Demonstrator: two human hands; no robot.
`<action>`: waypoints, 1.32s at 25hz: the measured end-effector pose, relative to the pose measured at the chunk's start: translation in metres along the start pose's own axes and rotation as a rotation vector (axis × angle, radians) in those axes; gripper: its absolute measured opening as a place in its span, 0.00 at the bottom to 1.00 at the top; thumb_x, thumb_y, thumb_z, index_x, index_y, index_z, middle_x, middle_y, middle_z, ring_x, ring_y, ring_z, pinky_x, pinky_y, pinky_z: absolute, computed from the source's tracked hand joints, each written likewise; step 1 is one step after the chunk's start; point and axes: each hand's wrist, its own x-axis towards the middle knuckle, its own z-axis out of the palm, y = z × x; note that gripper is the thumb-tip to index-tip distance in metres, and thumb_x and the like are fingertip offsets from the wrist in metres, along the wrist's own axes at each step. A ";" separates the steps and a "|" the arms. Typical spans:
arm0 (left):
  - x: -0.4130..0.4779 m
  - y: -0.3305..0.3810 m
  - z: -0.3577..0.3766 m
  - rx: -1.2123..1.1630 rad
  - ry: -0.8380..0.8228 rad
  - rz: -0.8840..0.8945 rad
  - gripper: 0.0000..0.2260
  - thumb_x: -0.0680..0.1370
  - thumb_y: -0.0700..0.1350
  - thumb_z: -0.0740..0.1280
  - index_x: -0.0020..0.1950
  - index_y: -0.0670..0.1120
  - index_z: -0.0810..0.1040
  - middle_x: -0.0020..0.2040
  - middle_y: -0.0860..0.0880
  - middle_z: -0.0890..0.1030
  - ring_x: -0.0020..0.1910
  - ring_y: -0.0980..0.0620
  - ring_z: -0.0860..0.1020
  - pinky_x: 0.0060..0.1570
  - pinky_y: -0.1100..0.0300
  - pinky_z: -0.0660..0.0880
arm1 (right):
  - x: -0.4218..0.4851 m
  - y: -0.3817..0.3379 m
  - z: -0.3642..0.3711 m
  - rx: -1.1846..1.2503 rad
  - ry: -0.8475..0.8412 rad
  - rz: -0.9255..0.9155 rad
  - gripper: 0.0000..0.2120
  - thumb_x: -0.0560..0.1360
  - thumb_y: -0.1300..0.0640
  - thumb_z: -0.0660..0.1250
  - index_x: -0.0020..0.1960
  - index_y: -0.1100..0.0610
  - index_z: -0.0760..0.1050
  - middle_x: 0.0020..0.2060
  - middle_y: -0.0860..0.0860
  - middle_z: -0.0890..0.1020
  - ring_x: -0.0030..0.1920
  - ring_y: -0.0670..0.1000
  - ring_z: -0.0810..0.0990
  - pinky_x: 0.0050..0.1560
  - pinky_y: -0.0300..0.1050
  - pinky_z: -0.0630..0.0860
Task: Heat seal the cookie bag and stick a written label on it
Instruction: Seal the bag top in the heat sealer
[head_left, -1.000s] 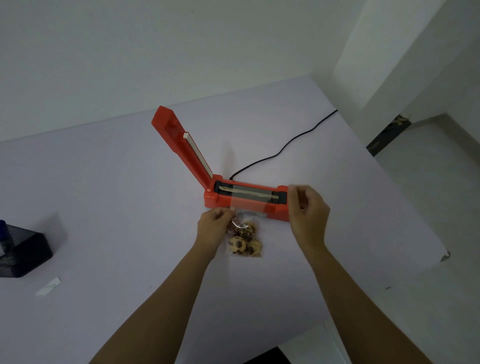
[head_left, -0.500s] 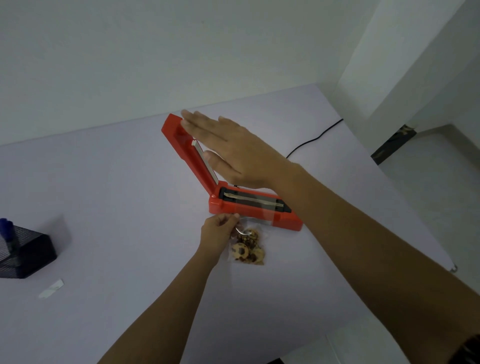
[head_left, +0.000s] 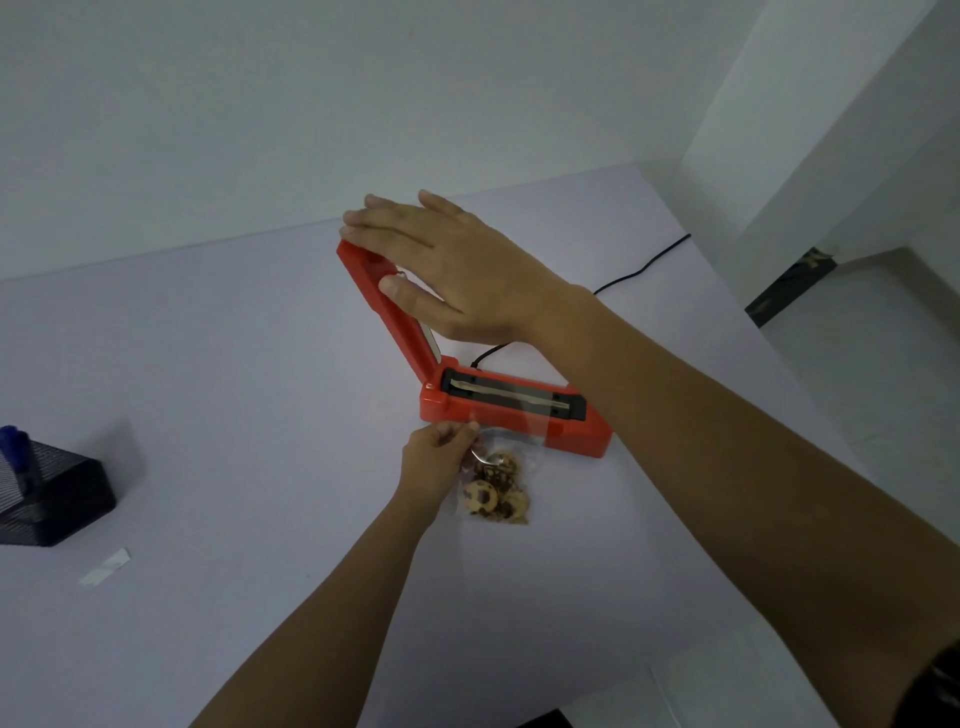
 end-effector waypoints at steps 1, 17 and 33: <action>0.000 0.000 0.000 0.004 0.001 0.001 0.10 0.77 0.45 0.66 0.39 0.41 0.80 0.32 0.49 0.80 0.32 0.53 0.78 0.45 0.54 0.78 | -0.002 0.000 -0.003 0.018 0.031 0.001 0.23 0.80 0.51 0.51 0.72 0.58 0.61 0.70 0.54 0.67 0.72 0.52 0.62 0.72 0.47 0.49; 0.002 -0.002 0.004 -0.004 0.011 0.001 0.11 0.76 0.44 0.67 0.34 0.45 0.80 0.29 0.51 0.79 0.31 0.52 0.76 0.42 0.54 0.77 | -0.141 0.030 0.005 0.351 0.011 0.564 0.21 0.80 0.53 0.47 0.69 0.56 0.67 0.68 0.49 0.71 0.70 0.40 0.61 0.71 0.37 0.55; 0.005 -0.003 0.002 0.012 0.013 0.015 0.10 0.76 0.45 0.67 0.36 0.44 0.81 0.32 0.47 0.80 0.33 0.50 0.77 0.46 0.48 0.79 | -0.151 0.030 0.059 0.211 -0.152 1.105 0.23 0.81 0.53 0.46 0.74 0.59 0.52 0.74 0.58 0.58 0.74 0.55 0.54 0.74 0.55 0.51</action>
